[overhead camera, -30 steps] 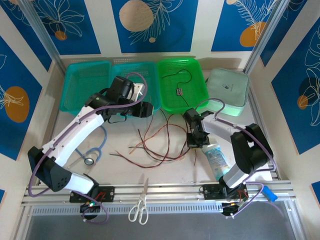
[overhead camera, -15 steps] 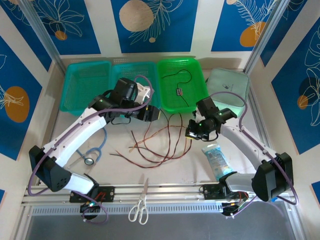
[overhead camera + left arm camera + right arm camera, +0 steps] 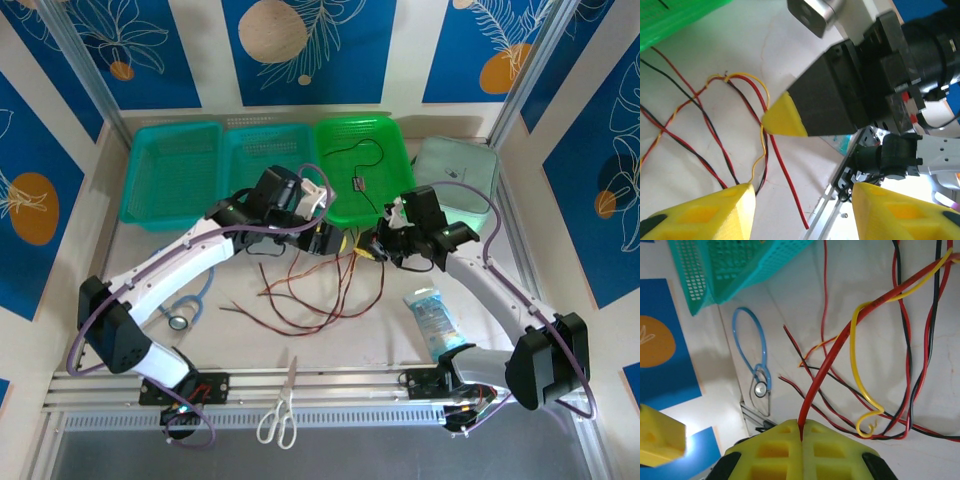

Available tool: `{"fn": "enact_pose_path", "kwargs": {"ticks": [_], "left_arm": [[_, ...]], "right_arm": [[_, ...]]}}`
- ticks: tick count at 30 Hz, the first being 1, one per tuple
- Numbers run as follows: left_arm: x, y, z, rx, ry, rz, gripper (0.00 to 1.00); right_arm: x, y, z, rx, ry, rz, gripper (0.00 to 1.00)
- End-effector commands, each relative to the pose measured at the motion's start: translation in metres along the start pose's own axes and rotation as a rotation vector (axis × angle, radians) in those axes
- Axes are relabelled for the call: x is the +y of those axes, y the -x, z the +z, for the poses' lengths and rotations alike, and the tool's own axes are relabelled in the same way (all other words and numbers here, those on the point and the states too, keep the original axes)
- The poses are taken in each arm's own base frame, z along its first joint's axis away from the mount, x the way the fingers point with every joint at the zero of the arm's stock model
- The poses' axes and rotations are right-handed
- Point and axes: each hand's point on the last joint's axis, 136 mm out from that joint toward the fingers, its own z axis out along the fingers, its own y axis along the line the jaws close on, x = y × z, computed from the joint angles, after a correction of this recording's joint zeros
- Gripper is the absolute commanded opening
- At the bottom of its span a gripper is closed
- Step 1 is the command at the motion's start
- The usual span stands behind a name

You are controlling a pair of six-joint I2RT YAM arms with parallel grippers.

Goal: Untangle the cables

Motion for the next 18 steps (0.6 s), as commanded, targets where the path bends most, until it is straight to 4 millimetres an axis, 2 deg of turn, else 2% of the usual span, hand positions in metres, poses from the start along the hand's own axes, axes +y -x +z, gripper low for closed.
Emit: {"fn": "enact_pose_path", "kwargs": {"ticks": [1,3,7,14,18], "left_arm": [[-0.011,-0.011,0.010,0.041,-0.066,-0.005,0.48],[-0.013,-0.015,0.015,0.057,-0.076,-0.008,0.42],[-0.010,-0.022,0.023,0.091,-0.064,-0.009,0.42],[0.006,-0.031,0.034,0.125,0.001,-0.020,0.43],[0.003,-0.033,0.040,0.139,-0.017,-0.023,0.36]], "right_arm": [[0.020,-0.002,-0.006,0.017,0.080,0.007,0.00],[0.023,0.000,-0.007,0.014,0.091,0.011,0.00],[0.033,0.002,-0.011,0.013,0.123,0.007,0.00],[0.042,0.002,-0.016,0.016,0.150,0.006,0.00],[0.045,0.003,-0.016,0.018,0.164,0.008,0.00]]}}
